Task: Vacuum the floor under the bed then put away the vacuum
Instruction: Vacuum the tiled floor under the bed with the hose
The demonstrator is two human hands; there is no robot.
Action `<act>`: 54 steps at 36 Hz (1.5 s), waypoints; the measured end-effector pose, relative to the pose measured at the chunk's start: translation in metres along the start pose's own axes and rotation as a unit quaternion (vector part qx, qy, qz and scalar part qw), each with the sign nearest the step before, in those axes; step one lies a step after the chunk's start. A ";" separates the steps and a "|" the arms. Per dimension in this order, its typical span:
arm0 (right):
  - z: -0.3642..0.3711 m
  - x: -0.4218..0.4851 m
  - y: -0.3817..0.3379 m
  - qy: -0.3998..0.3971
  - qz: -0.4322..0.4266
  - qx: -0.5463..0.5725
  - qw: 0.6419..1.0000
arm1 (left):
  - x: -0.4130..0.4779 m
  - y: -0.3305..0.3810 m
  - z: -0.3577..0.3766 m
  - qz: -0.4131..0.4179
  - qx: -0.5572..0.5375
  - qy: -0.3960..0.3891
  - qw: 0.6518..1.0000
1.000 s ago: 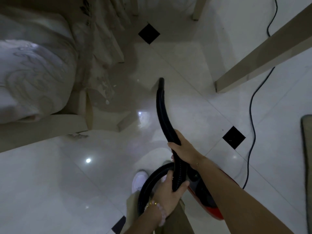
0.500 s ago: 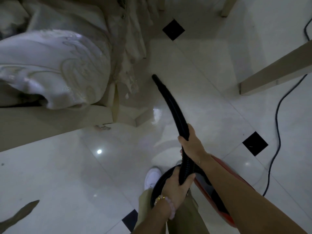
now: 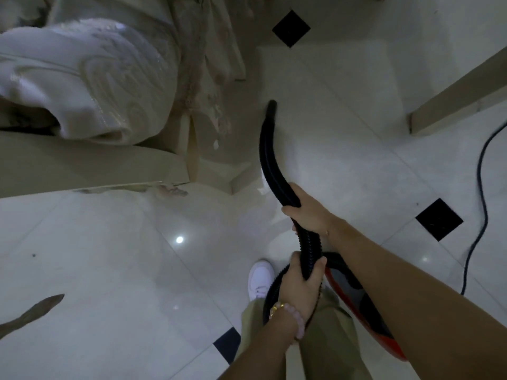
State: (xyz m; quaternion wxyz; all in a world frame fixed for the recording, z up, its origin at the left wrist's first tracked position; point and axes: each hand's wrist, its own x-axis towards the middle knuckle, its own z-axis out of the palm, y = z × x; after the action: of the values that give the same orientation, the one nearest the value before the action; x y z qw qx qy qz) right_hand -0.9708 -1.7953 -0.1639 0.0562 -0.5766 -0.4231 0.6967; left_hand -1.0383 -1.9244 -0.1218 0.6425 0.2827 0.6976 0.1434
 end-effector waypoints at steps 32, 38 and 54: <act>-0.037 -0.010 0.037 -0.030 -0.008 0.037 0.999 | 0.002 0.003 0.061 -0.011 -0.016 0.034 0.999; -0.025 -0.004 0.033 -0.059 -0.003 0.020 0.998 | 0.002 -0.001 0.062 -0.025 -0.010 0.070 0.997; -0.023 -0.007 0.037 -0.056 0.004 0.015 0.998 | -0.004 0.005 0.060 -0.022 0.029 0.060 0.998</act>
State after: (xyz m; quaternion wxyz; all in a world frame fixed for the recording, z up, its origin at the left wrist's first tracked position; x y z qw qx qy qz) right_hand -0.9338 -1.8110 -0.1820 0.0384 -0.5370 -0.4128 0.7347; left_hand -0.9788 -1.9326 -0.1232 0.5942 0.2770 0.7446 0.1257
